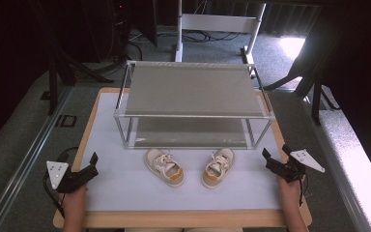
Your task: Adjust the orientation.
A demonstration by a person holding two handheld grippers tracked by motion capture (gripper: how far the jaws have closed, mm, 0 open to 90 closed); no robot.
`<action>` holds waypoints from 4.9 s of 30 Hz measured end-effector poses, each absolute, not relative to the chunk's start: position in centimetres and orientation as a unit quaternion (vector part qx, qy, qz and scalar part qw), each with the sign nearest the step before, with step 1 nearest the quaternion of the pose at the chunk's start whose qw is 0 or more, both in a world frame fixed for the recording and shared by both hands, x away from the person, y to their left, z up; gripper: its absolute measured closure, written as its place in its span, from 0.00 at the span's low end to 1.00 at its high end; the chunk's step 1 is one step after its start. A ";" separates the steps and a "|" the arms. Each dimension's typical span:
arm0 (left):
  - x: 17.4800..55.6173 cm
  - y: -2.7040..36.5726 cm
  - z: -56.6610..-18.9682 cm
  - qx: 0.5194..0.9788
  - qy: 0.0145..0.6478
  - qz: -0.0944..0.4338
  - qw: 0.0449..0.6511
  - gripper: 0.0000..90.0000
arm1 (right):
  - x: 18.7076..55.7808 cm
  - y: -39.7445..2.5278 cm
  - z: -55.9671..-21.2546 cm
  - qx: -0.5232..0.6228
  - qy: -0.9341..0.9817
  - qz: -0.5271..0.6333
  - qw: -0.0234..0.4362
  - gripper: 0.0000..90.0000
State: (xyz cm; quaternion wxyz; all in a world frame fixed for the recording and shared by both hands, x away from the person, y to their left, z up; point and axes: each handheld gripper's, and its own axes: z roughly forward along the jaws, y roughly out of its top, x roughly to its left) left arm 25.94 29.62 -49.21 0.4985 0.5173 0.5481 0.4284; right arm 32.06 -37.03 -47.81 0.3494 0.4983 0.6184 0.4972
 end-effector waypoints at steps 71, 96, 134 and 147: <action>28.4 28.0 -42.4 0.821 0.480 0.155 0.268 0.00 | 32.5 -36.7 -47.8 0.495 0.639 0.479 0.342 0.16; 28.4 25.2 -42.6 0.882 0.436 0.076 0.162 0.00 | 32.5 -36.7 -47.8 0.495 0.639 0.479 0.341 0.16; 30.1 18.9 -39.9 0.902 0.389 0.060 0.177 0.01 | 32.5 -36.7 -47.8 0.496 0.638 0.481 0.339 0.16; 30.5 16.2 -39.3 0.917 0.357 0.048 0.173 0.01 | 32.5 -36.7 -47.8 0.496 0.639 0.481 0.338 0.16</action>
